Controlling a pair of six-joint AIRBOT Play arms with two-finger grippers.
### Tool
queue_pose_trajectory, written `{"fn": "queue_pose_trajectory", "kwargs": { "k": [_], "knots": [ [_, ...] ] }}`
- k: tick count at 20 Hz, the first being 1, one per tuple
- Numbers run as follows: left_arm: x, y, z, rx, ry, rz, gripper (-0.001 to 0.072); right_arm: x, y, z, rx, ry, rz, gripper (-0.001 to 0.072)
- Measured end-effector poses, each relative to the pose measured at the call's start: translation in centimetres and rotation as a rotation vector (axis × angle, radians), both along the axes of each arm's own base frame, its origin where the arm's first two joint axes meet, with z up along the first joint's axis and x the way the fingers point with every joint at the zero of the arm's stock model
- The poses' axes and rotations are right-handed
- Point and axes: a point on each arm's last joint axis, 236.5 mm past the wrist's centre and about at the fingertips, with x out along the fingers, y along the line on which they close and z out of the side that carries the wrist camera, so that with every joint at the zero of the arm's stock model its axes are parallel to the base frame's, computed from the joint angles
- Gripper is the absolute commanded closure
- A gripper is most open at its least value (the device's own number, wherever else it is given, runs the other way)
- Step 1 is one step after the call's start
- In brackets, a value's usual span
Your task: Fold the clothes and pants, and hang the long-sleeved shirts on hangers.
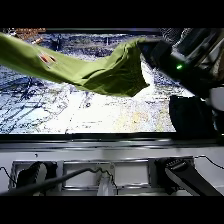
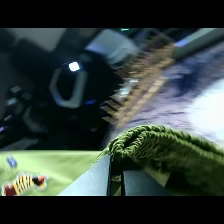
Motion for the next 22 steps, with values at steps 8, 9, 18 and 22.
{"fn": "queue_pose_trajectory", "kwargs": {
  "k": [8,9,18,22],
  "knots": [
    [-13.2,-3.4,15.3,0.203,-0.469,0.120,0.0706,-12.2,0.4,11.4,0.023,-0.132,0.210,0.0669],
    [-14.5,-3.5,16.3,0.214,-0.506,0.144,0.0707,-14.0,0.0,12.5,0.047,-0.142,0.220,0.0669],
    [-10.6,-2.9,15.4,0.276,-0.422,0.135,0.0707,-18.7,-2.8,10.5,0.122,0.096,0.148,0.0669],
    [-3.0,-2.1,10.8,0.290,-0.244,0.035,0.0708,-11.9,-4.5,2.4,0.024,0.329,-0.051,0.0669]
  ]
}}
